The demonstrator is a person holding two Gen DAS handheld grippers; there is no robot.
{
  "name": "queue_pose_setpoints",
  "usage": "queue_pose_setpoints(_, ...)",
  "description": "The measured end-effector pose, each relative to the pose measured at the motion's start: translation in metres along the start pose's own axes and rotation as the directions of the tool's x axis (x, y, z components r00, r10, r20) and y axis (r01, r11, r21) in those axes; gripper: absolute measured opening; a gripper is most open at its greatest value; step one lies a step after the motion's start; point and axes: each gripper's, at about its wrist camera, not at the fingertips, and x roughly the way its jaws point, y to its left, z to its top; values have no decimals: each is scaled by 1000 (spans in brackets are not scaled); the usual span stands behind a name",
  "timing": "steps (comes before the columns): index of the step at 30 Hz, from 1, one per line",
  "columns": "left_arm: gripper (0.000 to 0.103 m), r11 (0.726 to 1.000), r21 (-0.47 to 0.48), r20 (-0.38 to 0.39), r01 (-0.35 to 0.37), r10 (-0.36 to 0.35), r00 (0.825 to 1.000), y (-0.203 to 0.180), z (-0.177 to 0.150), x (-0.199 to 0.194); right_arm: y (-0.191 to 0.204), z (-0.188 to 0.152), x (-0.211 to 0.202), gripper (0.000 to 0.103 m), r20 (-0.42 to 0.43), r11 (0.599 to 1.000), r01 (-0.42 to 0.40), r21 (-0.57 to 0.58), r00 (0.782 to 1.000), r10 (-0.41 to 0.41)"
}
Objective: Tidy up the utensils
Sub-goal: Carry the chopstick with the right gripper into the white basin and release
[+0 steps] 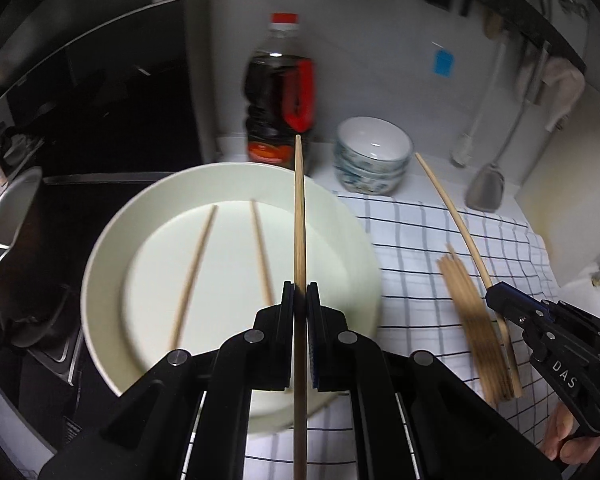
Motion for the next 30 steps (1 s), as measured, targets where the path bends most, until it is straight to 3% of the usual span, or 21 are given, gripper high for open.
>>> queue_pose_setpoints(12,7,998,-57,-45,-39,37,998,82,1,24,79,24,64,6,-66,997,-65,-42,996,62)
queue_pose_setpoints(19,7,998,-58,-101,-36,30,994,99,-4,51,105,25,98,6,-126,998,-57,-39,991,52)
queue_pose_setpoints(30,7,999,-41,-195,-21,12,981,104,-10,94,114,24,140,6,-223,1000,-1,-6,975,-1)
